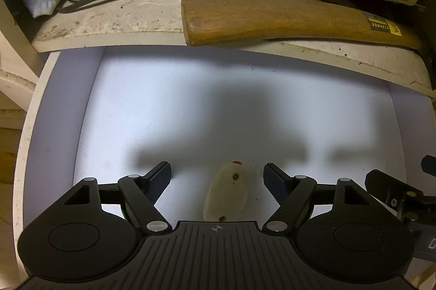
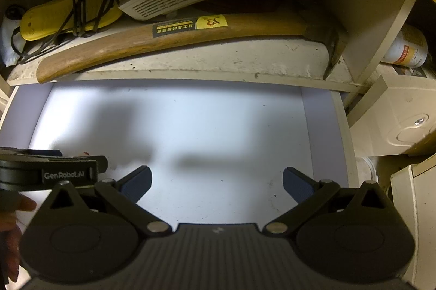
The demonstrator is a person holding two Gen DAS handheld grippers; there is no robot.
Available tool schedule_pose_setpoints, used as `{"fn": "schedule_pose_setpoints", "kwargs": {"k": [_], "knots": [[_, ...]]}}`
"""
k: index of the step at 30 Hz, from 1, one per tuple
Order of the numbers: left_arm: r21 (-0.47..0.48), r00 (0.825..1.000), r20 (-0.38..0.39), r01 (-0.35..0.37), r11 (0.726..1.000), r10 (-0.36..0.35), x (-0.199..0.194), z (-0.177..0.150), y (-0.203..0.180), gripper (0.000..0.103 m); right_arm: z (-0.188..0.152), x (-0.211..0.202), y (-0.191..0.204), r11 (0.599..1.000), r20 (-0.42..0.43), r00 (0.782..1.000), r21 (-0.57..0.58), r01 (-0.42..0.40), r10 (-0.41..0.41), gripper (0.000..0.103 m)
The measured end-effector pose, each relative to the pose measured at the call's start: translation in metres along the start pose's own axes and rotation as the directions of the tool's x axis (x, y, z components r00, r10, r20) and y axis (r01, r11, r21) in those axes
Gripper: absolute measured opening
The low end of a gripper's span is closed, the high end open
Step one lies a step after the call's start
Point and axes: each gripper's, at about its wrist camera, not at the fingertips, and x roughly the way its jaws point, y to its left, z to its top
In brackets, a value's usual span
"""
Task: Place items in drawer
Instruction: 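Open the left gripper to release the white object in the drawer, then back both grippers out of the drawer away from the white object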
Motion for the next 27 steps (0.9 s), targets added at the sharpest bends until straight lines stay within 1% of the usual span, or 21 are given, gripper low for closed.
{"fn": "schedule_pose_setpoints", "kwargs": {"k": [2,3,4,10,11,18,27], "knots": [[0.006,1.0,0.006,-0.007,1.0,0.007,-0.001,-0.001,-0.002,0.079,0.0,-0.001,0.0,1.0,0.001,1.0,-0.002,0.001,-0.001,0.103],[0.009,1.0,0.009,-0.01,1.0,0.009,-0.002,-0.001,-0.003,0.084,0.0,-0.002,0.0,1.0,0.001,1.0,-0.002,0.001,-0.001,0.103],[0.012,1.0,0.014,-0.011,1.0,0.011,-0.004,-0.001,-0.004,0.085,0.0,-0.002,0.0,1.0,0.001,1.0,-0.002,0.002,-0.002,0.103],[0.03,0.999,0.031,-0.02,0.999,0.019,-0.016,-0.002,-0.008,0.086,-0.001,-0.01,-0.002,1.0,0.006,1.0,0.001,0.003,-0.003,0.103],[0.032,0.999,0.034,-0.022,0.999,0.02,-0.009,0.003,0.002,0.086,-0.001,-0.012,-0.002,1.0,0.008,1.0,0.001,0.004,-0.004,0.103],[0.058,0.996,0.079,-0.036,0.998,0.032,-0.035,-0.001,0.001,0.086,-0.001,-0.027,-0.007,1.0,0.027,1.0,0.014,0.006,-0.006,0.103],[0.068,0.99,0.139,-0.032,0.997,0.022,-0.074,-0.012,0.004,0.086,-0.005,-0.054,-0.014,0.999,0.059,0.998,0.044,-0.008,0.005,0.103]]}}
